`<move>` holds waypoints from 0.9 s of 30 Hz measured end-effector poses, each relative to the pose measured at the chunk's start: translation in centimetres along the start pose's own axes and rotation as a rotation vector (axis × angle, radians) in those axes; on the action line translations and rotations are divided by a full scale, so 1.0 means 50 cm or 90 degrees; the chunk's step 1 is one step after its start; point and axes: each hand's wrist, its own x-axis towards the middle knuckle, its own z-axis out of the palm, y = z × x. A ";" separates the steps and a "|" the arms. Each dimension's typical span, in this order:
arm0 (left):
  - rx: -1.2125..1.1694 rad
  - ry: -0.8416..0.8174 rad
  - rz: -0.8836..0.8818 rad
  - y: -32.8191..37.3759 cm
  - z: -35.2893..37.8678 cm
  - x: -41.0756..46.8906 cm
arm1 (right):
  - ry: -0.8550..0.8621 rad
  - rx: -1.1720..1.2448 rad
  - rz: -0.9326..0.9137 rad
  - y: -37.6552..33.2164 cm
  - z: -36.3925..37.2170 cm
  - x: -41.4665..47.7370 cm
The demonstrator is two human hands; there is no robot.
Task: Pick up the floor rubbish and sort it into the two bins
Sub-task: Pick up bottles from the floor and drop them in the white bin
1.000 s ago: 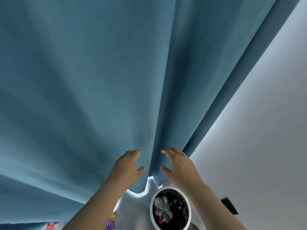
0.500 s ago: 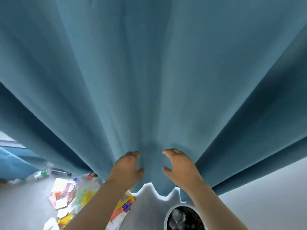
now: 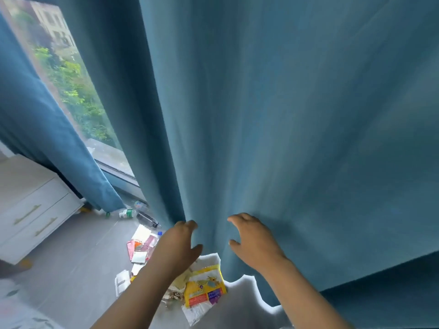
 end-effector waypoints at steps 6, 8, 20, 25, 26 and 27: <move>-0.010 0.036 -0.047 -0.150 -0.058 -0.039 | -0.022 -0.020 -0.081 -0.158 0.036 0.058; -0.014 0.036 -0.071 -0.203 -0.073 -0.054 | -0.032 -0.015 -0.101 -0.210 0.052 0.074; -0.064 0.074 -0.210 -0.369 -0.124 -0.105 | -0.093 -0.037 -0.230 -0.393 0.100 0.150; -0.064 0.094 -0.272 -0.390 -0.141 -0.104 | -0.112 -0.049 -0.285 -0.426 0.099 0.191; -0.064 0.099 -0.284 -0.395 -0.144 -0.105 | -0.118 -0.049 -0.297 -0.433 0.101 0.202; -0.067 0.103 -0.295 -0.402 -0.147 -0.106 | -0.123 -0.050 -0.306 -0.440 0.105 0.212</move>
